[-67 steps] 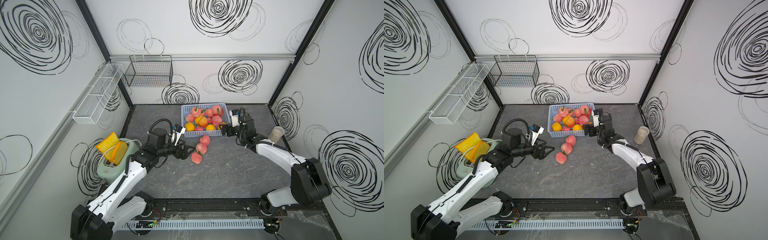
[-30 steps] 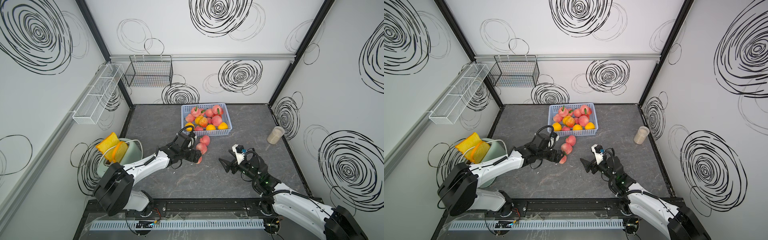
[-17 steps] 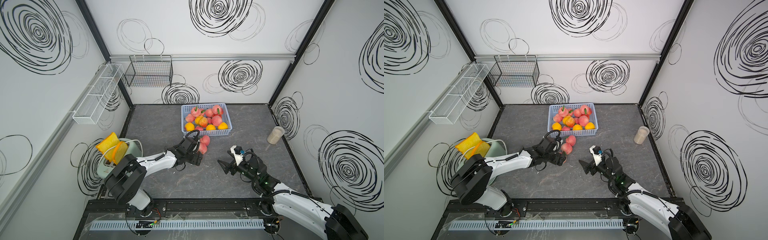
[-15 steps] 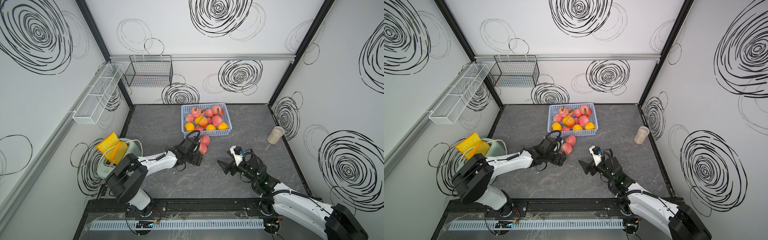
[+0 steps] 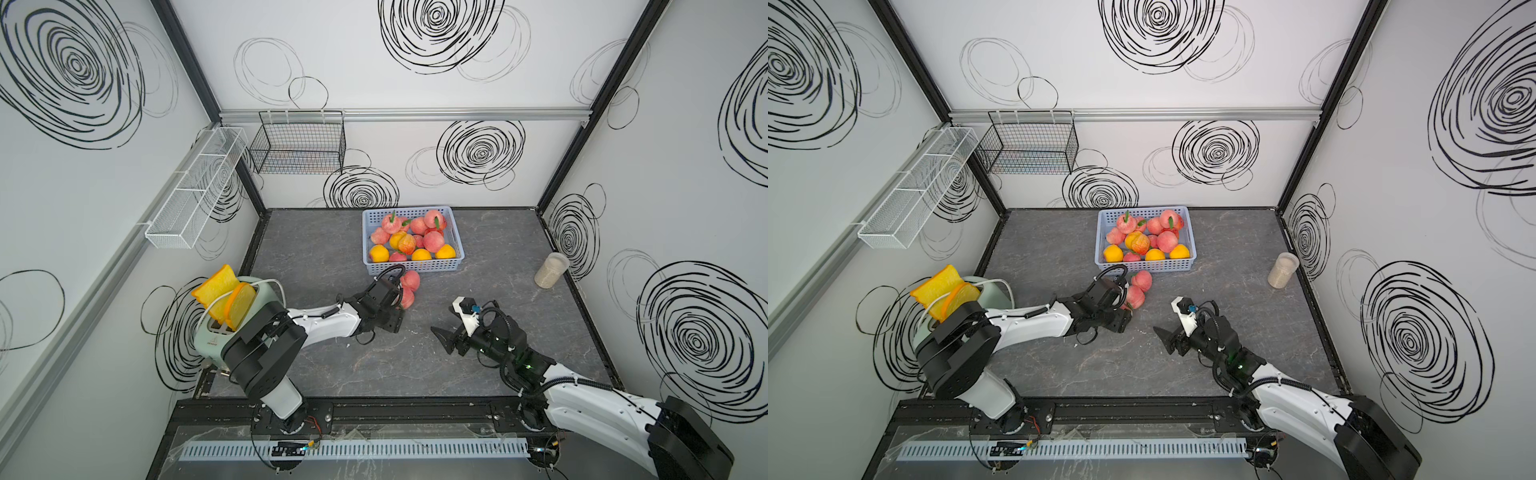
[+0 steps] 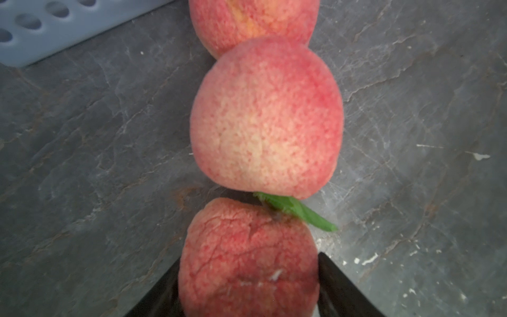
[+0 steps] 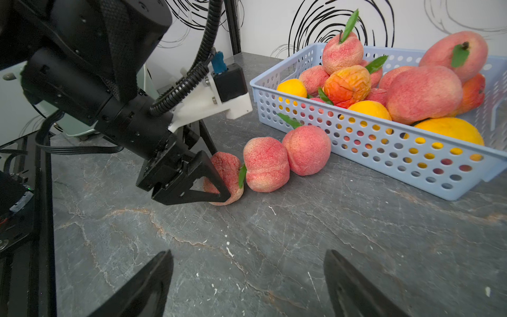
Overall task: Put the peaches into the basket
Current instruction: Pick up the peach from the center of the board.
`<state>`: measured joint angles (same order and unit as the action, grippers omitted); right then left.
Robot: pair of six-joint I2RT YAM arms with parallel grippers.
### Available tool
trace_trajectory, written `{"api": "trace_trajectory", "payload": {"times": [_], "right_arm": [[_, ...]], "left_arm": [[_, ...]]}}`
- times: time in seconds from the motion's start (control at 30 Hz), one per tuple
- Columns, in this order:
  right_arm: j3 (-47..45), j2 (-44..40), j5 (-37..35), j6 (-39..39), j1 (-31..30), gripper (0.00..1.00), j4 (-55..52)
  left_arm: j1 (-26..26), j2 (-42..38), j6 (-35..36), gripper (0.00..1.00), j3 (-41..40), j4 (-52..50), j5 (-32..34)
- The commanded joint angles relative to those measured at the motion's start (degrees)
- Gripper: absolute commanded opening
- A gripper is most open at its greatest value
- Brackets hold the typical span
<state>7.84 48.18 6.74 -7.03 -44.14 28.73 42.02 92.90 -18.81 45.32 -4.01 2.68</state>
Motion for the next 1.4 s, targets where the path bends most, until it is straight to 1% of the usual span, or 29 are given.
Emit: {"api": "trace_trajectory", "payload": {"times": [0.0, 0.23, 0.67, 0.83, 1.1, 1.37], "right_arm": [[1.4, 0.1, -0.5, 1.6, -0.6, 0.89, 0.9], [1.3, 0.2, 0.7, 2.7, -1.7, 0.88, 1.5], [1.7, 0.7, 0.6, 3.8, -3.5, 0.87, 1.8], [1.6, 0.9, 0.5, 4.1, -4.2, 0.86, 2.0], [1.7, 0.7, -0.1, 5.0, -5.5, 0.86, 2.2], [1.6, 0.2, -1.3, 5.3, -6.4, 0.86, 2.2]], "left_arm": [[0.5, 1.1, -1.0, 0.67, 0.2, 1.1, 1.8], [0.5, -1.8, -1.1, 0.65, -1.0, 0.4, 2.0], [1.1, -10.5, -1.5, 0.65, -3.1, -4.5, 2.0], [1.1, -13.6, -1.4, 0.65, -2.4, -6.2, 2.3], [-0.6, -15.5, 0.2, 0.67, 2.9, -8.5, 0.7], [-6.3, -12.7, 2.6, 0.69, 10.0, -7.0, -3.1]]}}
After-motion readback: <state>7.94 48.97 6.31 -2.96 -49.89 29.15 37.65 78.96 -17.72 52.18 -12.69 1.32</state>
